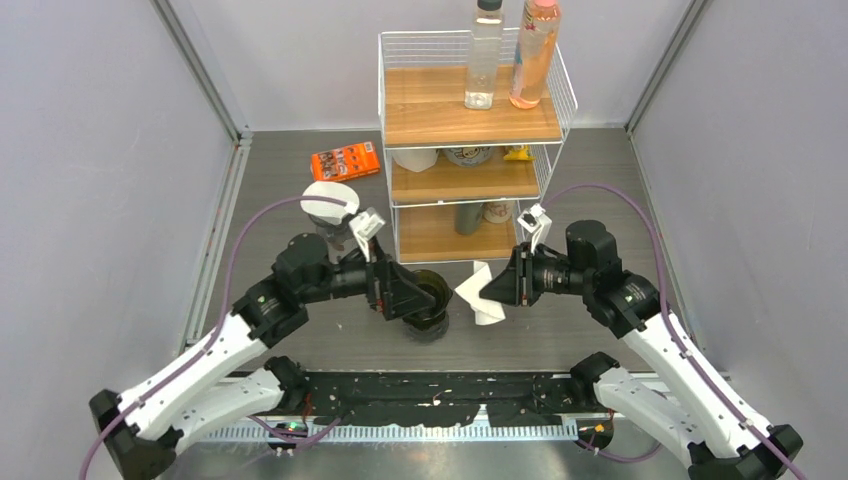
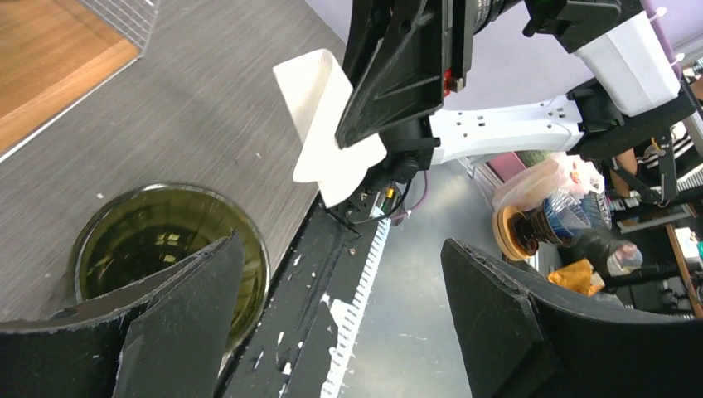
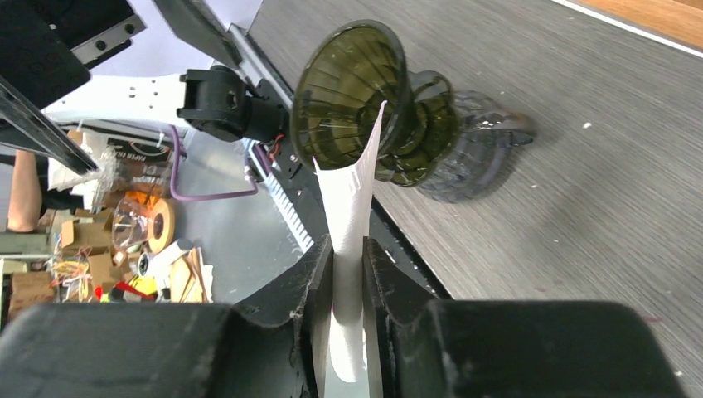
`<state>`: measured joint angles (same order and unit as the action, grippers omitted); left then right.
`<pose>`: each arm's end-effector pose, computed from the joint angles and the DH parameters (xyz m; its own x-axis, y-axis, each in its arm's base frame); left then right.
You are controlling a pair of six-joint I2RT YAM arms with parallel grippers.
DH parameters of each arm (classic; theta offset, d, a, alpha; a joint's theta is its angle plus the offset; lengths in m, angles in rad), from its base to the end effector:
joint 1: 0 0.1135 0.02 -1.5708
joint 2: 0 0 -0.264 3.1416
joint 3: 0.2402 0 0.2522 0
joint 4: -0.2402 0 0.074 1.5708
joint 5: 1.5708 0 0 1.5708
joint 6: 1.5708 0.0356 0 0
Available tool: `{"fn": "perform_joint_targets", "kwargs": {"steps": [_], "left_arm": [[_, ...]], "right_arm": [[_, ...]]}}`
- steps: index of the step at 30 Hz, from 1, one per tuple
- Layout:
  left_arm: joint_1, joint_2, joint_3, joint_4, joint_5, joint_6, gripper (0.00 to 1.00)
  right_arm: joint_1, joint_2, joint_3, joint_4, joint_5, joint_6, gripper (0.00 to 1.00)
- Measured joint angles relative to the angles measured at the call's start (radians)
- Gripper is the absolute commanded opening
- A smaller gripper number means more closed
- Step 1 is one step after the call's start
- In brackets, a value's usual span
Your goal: Place the coffee filter in the dripper
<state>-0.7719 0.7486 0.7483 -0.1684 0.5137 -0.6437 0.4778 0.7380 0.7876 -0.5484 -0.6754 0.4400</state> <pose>0.1133 -0.1347 0.3355 -0.6691 -0.0781 -0.7390 0.6914 0.2992 -0.6576 0.1281 0.0914 0.3145 -0.7449 -0.0113 -0.6671 -0.5849 0.4923 0.6446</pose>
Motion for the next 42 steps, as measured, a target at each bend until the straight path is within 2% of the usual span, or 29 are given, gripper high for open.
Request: {"fn": "perform_joint_targets", "kwargs": {"steps": [6,14,18,26,29,31,35,37,41,42], "left_arm": [[-0.082,0.167,0.064,0.025,-0.014,0.019,0.81],[-0.116,0.248,0.100,0.031,-0.038,0.028,0.67],[-0.126,0.270,0.115,0.039,-0.051,0.027,0.56],[-0.140,0.291,0.123,0.049,-0.074,0.026,0.24],[-0.146,0.307,0.134,0.049,-0.078,0.026,0.03],[-0.149,0.312,0.138,0.050,-0.085,0.026,0.00],[-0.152,0.312,0.139,0.050,-0.105,0.026,0.00],[-0.152,0.311,0.140,0.048,-0.116,0.027,0.00],[-0.155,0.299,0.140,0.039,-0.159,0.027,0.00],[-0.156,0.293,0.140,0.035,-0.178,0.027,0.00]], "right_arm": [[0.053,0.051,0.027,0.055,0.000,0.040,0.25],[0.089,0.080,0.028,0.129,0.003,0.087,0.25],[0.098,0.080,0.028,0.146,0.004,0.094,0.25],[0.106,0.081,0.028,0.163,0.007,0.096,0.25],[0.108,0.087,0.028,0.169,0.009,0.096,0.26],[0.108,0.097,0.029,0.171,0.012,0.095,0.28],[0.108,0.104,0.029,0.165,0.028,0.090,0.43],[0.108,0.104,0.029,0.148,0.056,0.083,0.63],[0.108,0.087,0.037,0.106,0.144,0.077,0.87],[0.109,0.074,0.037,0.098,0.175,0.081,0.90]]}}
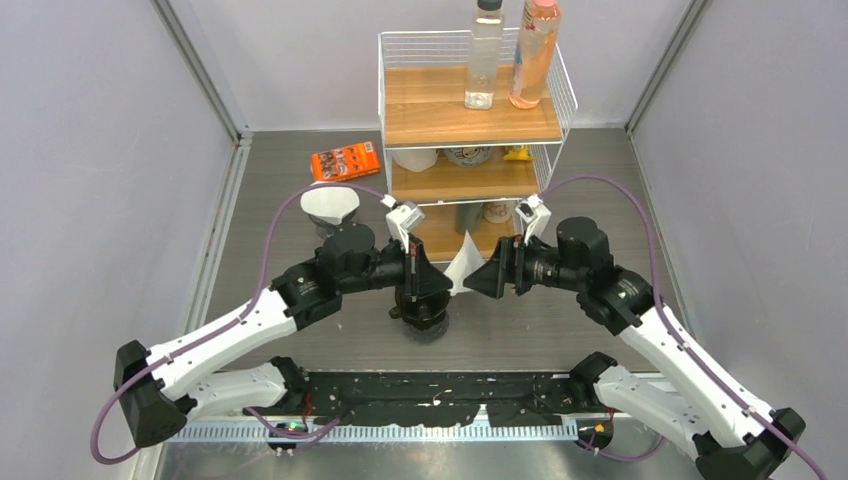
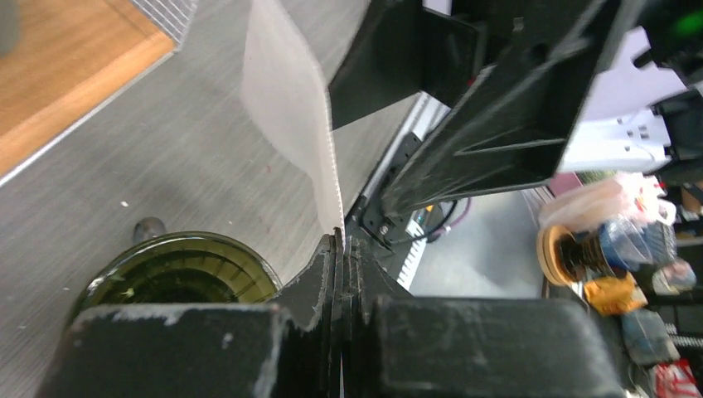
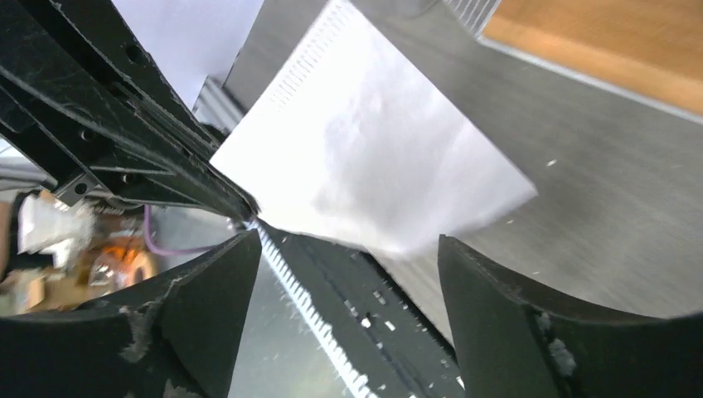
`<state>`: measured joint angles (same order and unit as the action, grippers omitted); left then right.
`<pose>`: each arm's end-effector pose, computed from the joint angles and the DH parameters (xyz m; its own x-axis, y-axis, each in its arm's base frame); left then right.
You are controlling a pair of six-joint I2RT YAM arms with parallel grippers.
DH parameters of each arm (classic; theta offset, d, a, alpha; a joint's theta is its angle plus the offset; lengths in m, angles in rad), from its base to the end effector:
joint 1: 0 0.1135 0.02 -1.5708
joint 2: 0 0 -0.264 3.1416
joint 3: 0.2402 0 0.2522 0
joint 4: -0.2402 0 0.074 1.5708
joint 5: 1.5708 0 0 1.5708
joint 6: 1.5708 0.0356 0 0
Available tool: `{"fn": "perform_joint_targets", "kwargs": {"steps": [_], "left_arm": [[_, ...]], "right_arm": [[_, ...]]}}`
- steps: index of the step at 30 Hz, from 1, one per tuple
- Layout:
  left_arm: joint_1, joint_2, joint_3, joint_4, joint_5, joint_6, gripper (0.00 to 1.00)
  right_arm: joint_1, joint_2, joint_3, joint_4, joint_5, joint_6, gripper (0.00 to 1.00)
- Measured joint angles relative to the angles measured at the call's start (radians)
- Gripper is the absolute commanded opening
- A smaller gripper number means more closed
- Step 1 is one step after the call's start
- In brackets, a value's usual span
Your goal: Place the coffee filter in the dripper
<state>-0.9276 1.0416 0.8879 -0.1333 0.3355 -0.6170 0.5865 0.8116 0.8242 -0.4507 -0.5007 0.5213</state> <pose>0.1353 -0.2000 0.3327 -0.6852 0.0033 -0.7283 0.6725 0.3869 -0.6309 0.1386 0.1126 0.3234 -0.7285 0.0405 -0.6839 -0.5590 0.5419 0.6276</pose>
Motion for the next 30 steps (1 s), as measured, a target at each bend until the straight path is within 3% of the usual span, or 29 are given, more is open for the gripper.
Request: {"fn": "perform_joint_targets", "kwargs": {"steps": [3,7,13,23,30], "left_arm": [[0.000,-0.018,0.000,-0.010,-0.067,-0.001,0.00],[0.000,-0.029,0.008,-0.018,-0.196,-0.008,0.00],[0.000,-0.032,0.047,0.016,-0.318,-0.039,0.00],[-0.050,0.019,0.077,0.151,-0.350,-0.070,0.00],[-0.096,0.046,0.077,0.176,-0.354,-0.083,0.00]], "right_arm": [[0.000,-0.063,-0.001,-0.008,0.097,0.035,0.98],[0.000,-0.183,-0.045,0.012,0.227,0.143,0.96],[0.000,-0.331,-0.231,0.165,0.278,0.358,0.96],[0.001,-0.290,-0.509,0.648,0.287,0.703,0.96],[0.001,-0.274,-0.541,0.869,0.343,0.822,0.96]]}}
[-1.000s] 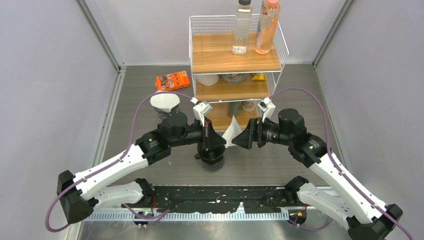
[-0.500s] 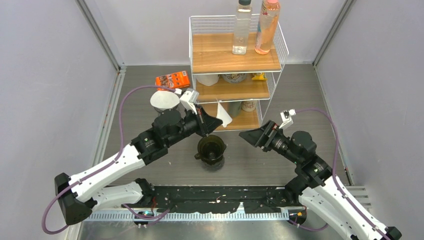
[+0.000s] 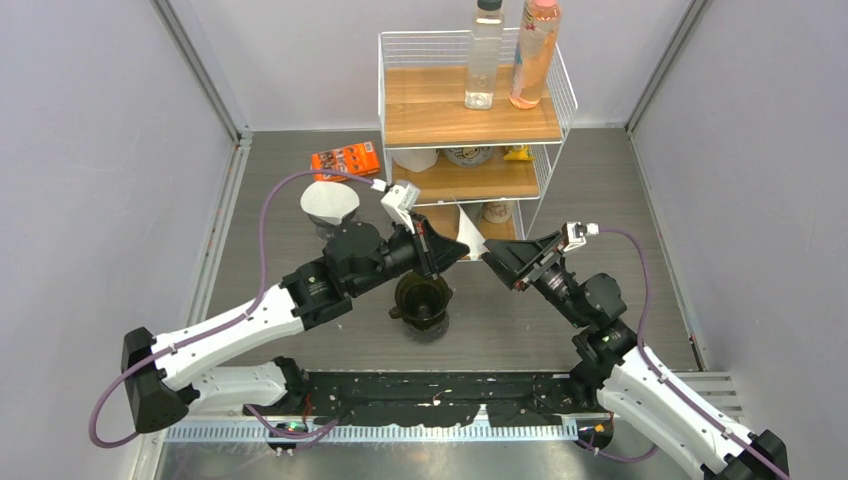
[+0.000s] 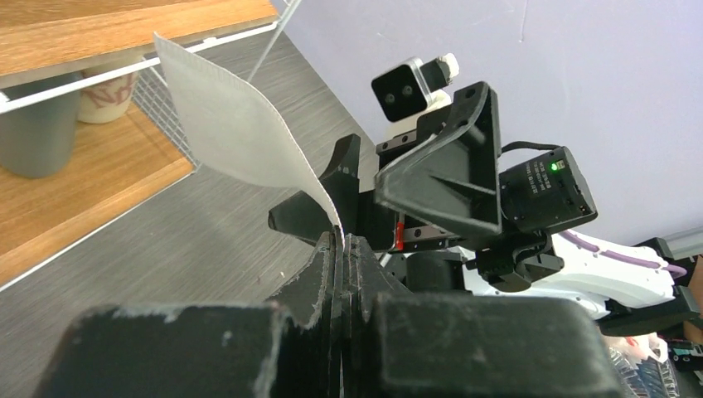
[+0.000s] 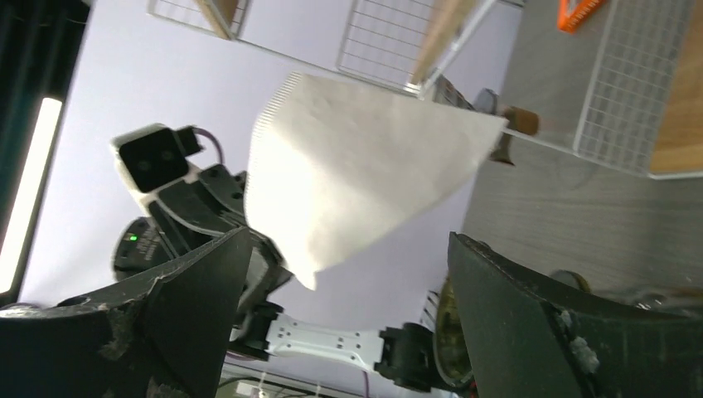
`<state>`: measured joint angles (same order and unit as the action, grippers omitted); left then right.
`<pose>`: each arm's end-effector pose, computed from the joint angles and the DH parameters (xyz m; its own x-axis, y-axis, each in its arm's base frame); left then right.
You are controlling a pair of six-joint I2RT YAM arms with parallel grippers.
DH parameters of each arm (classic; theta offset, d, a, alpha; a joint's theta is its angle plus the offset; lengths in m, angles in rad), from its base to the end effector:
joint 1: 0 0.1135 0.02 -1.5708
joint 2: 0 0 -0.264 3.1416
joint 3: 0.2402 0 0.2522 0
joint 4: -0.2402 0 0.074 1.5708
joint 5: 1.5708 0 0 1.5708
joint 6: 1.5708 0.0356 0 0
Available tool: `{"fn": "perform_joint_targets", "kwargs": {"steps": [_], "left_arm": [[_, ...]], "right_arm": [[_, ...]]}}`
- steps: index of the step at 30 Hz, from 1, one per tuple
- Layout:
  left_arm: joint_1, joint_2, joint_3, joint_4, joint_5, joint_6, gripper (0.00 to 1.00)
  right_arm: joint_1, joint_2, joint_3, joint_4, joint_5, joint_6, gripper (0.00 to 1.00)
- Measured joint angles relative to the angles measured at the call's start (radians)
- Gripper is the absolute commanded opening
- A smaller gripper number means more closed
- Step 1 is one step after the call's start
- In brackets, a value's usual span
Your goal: Place the coffee filter in the dripper
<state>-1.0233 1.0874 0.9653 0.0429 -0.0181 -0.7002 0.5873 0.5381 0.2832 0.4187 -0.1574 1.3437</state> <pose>0.1343 -0.2191 0.3683 -0.5755 -0.2936 -0.7632 0.6191 0.4533 -0.6413 0.1244 0.0895 0.2629 -0.6281 0.7379 -0.2470 -0.2845 0.0778 0.9555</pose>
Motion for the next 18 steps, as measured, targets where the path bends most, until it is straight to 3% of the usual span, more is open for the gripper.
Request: {"fn": "perform_joint_targets", "kwargs": {"steps": [6,18], "left_arm": [[-0.031,0.018,0.000,0.027,0.000,-0.005,0.00],[-0.097,0.006,-0.020,0.053,-0.070,-0.041,0.00]], "right_arm": [[0.000,-0.013,0.000,0.096,0.045,0.026,0.96],[0.000,-0.014,0.007,0.126,0.118,0.008,0.97]]}}
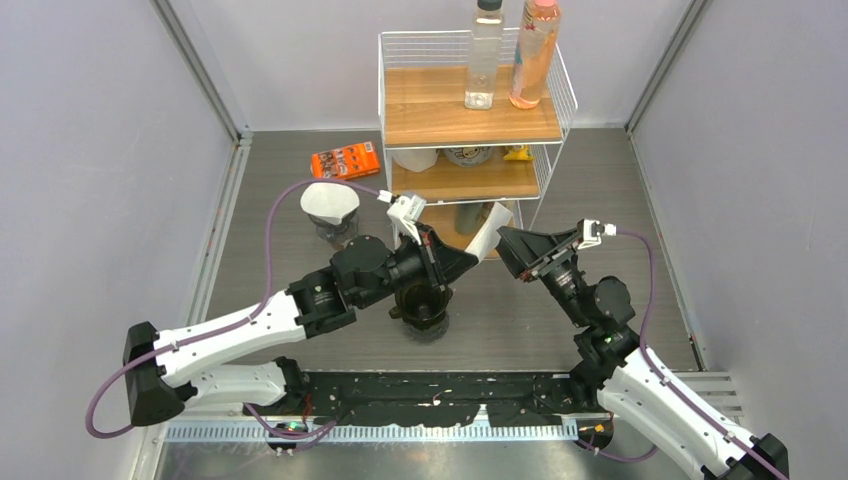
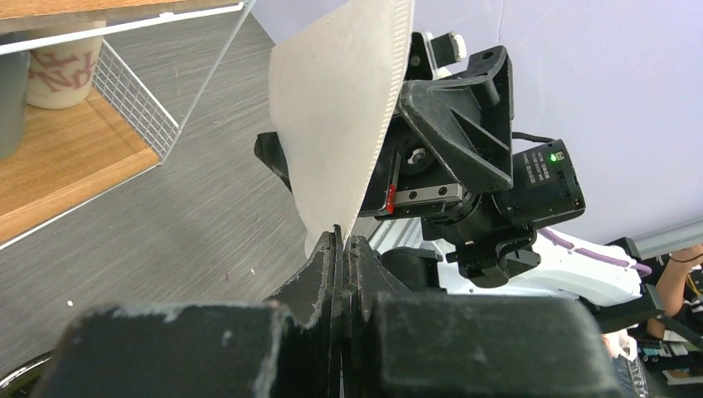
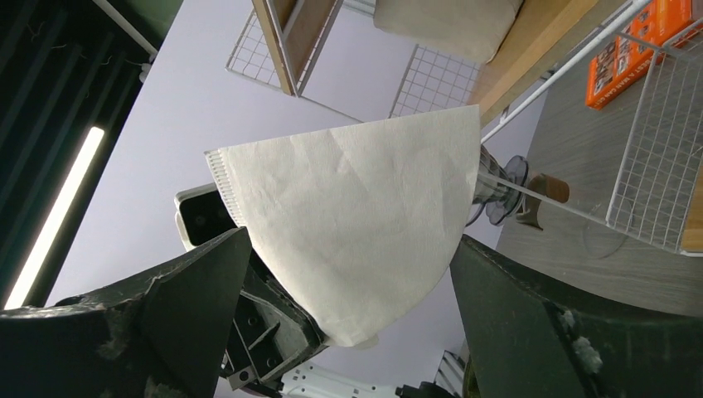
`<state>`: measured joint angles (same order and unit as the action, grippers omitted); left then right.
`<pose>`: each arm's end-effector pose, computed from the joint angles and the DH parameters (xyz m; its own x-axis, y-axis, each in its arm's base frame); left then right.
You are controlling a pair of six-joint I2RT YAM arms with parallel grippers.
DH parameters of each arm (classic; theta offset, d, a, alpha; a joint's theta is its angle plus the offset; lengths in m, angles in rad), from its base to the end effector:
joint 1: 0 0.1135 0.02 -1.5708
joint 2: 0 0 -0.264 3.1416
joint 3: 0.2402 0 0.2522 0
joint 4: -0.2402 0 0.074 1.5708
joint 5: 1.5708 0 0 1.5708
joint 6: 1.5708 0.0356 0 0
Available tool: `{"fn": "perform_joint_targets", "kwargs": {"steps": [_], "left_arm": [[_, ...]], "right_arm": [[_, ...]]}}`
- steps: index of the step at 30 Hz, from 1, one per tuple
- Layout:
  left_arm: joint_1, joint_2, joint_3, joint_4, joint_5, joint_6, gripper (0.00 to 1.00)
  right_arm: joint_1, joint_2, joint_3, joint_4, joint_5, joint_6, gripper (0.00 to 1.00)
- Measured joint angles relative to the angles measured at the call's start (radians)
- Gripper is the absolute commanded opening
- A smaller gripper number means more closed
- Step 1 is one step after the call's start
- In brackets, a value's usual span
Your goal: Place the coffee filter in the dripper
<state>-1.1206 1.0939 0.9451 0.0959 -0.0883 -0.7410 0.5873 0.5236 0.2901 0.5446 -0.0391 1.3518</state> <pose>0.1156 -0.2321 0.3653 -0.5965 -0.3110 -0.7399 0.6179 0.4104 -0.6706 0.1223 0.0831 0.2807 -0.5153 0.8287 -0.2185 -0.3757 0.0107 0.9267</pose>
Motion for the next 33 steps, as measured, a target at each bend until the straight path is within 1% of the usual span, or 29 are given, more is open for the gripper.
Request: {"fn": "perform_joint_targets", "kwargs": {"steps": [8,14,18,24,32,33], "left_arm": [[-0.010,-0.017,-0.011,0.018,-0.062,-0.034,0.00],[-0.010,-0.031,-0.012,0.018,-0.118,-0.039,0.00],[-0.010,-0.033,-0.015,0.015,-0.152,-0.041,0.00],[-0.010,-0.032,-0.015,0.003,-0.166,-0.041,0.00],[-0.010,-0.027,-0.015,-0.005,-0.166,-0.041,0.00],[-0.010,-0.027,-0.015,-0.005,-0.165,-0.041,0.00]], "right_arm": [[0.000,0.007,0.044,-0.006,0.018,-0.068,0.99],[0.000,0.020,0.111,-0.045,-0.029,-0.121,1.00],[0.000,0.020,0.120,-0.062,-0.059,-0.128,1.00],[0.000,0.042,0.129,-0.082,-0.103,-0.145,1.00],[0.000,0.073,0.145,-0.083,-0.116,-0.164,1.00],[0.000,0.074,0.146,-0.086,-0.116,-0.168,0.98]]}}
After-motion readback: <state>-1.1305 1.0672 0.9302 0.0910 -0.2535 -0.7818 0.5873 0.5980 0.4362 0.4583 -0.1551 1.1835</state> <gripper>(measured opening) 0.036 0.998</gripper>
